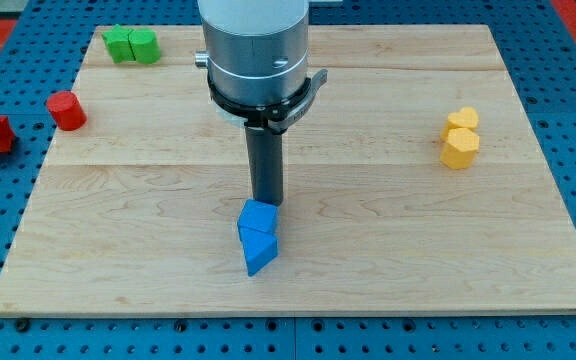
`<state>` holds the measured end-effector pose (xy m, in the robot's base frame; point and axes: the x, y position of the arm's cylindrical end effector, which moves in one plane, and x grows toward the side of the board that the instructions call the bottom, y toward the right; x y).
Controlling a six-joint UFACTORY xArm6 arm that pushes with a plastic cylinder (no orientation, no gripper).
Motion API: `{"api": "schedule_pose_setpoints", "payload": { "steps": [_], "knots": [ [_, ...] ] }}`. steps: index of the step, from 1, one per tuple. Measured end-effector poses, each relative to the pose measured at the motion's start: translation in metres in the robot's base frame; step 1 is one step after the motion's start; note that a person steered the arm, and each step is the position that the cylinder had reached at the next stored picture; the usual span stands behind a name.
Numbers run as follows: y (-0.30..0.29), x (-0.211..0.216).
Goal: Separate the yellow heart to the yellow hexagon
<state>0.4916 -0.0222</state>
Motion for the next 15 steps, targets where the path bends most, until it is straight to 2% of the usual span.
{"api": "schedule_pose_setpoints", "payload": {
  "steps": [1,2,10,15],
  "knots": [
    [0.039,-0.024],
    [0.066,-0.015],
    [0.119,-0.021],
    [0.25,-0.029]
  ]
}}
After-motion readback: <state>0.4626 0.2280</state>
